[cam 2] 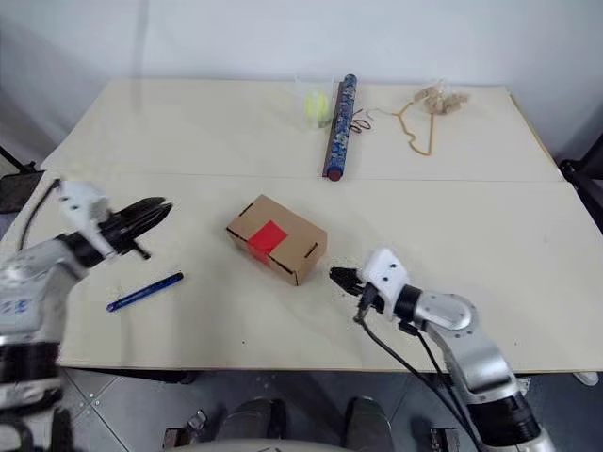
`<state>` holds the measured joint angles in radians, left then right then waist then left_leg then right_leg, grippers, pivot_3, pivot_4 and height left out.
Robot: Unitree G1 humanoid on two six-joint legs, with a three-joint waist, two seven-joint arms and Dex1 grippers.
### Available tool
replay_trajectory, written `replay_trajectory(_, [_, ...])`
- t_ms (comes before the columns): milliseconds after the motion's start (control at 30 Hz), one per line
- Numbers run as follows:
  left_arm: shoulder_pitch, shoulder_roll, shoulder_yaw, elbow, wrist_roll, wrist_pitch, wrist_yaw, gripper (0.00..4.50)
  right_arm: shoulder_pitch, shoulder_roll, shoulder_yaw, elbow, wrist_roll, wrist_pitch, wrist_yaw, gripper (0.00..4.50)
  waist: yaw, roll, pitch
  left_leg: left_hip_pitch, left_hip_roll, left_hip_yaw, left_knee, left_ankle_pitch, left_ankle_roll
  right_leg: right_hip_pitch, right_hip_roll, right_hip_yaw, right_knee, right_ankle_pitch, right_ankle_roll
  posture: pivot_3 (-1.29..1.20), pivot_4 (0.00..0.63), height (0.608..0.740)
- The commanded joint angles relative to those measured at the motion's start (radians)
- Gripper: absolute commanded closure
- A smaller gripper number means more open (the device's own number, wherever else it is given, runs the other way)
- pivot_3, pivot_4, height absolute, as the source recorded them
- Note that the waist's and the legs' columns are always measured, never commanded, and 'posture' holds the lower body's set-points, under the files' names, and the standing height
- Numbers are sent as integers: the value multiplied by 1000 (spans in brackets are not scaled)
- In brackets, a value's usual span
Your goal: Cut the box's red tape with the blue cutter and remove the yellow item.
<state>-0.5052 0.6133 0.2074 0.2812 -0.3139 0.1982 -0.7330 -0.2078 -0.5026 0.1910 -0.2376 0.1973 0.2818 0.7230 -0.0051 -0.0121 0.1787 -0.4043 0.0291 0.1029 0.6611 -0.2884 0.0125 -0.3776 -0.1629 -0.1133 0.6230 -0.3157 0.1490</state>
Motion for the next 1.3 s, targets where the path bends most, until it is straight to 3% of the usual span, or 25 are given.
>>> replay_trajectory(33, [-96, -42, -99, 75, 62, -24, -24, 4485, -60, 66, 20, 26, -20, 60, -58, 4500, -1, 0, 0, -1, 0, 3, 0, 0, 0, -1, 0, 0, 0, 0, 0, 0, 150, 740])
replay_trajectory(233, [-125, -71, -198, 55, 51, 57, -149, 4485, -143, 105, 13, 78, -15, 103, -63, 4500, -3, 0, 0, -2, 1, 6, 1, 0, 0, -2, 1, 0, 0, 0, 0, 0, 150, 740])
replay_trajectory(467, [9, -26, -248, -259, -89, 307, -306, 4485, -219, 62, -70, 138, -15, 128, -50, 4500, 1, 0, 0, -2, 2, 6, 2, 0, 0, -1, 1, 1, 0, 0, 0, 0, 150, 740])
replay_trajectory(600, [67, -29, -266, -372, -131, 374, -327, 4485, -285, 15, -128, 249, -98, 81, -139, 4500, 2, 0, 0, -2, 2, 4, 2, 0, 0, -1, 0, 2, 0, 0, 0, 0, 150, 740])
replay_trajectory(733, [66, -33, -184, -440, -245, 407, -344, 4485, -282, -50, -189, 240, -90, 78, -128, 4500, 1, 1, 1, -2, 2, 3, 2, 0, 0, -2, 1, 1, 0, 0, 0, 0, 150, 740])
replay_trajectory(867, [-89, -42, -66, -338, -366, 469, -330, 4485, -161, -139, -205, 86, 35, 193, 43, 4500, 9, 0, 1, -3, 2, 1, 2, 0, 0, 0, 1, -1, -1, 0, 0, 0, 150, 740])
replay_trajectory(1000, [-207, -86, -83, -172, -282, 401, -270, 4485, -79, -171, -188, -18, 93, 314, 88, 4500, 5, 0, 1, -2, 1, 1, 3, -1, 2, 1, 0, 0, -2, 1, 2, 0, 150, 740])
replay_trajectory(1133, [-295, -137, -290, 95, -2, 187, -229, 4485, -31, -110, -126, -150, 153, 492, 34, 4500, 4, 0, 1, -1, 1, 4, 3, 0, 2, 1, 1, 0, -1, 1, 2, 0, 150, 740])
replay_trajectory(1300, [-292, -153, -395, 133, 62, 201, -315, 4485, -74, -40, -123, -175, 141, 556, -64, 4500, 3, 0, 1, -6, 1, 7, 3, 0, 1, -5, 1, 1, -1, 1, 2, 0, 150, 740])
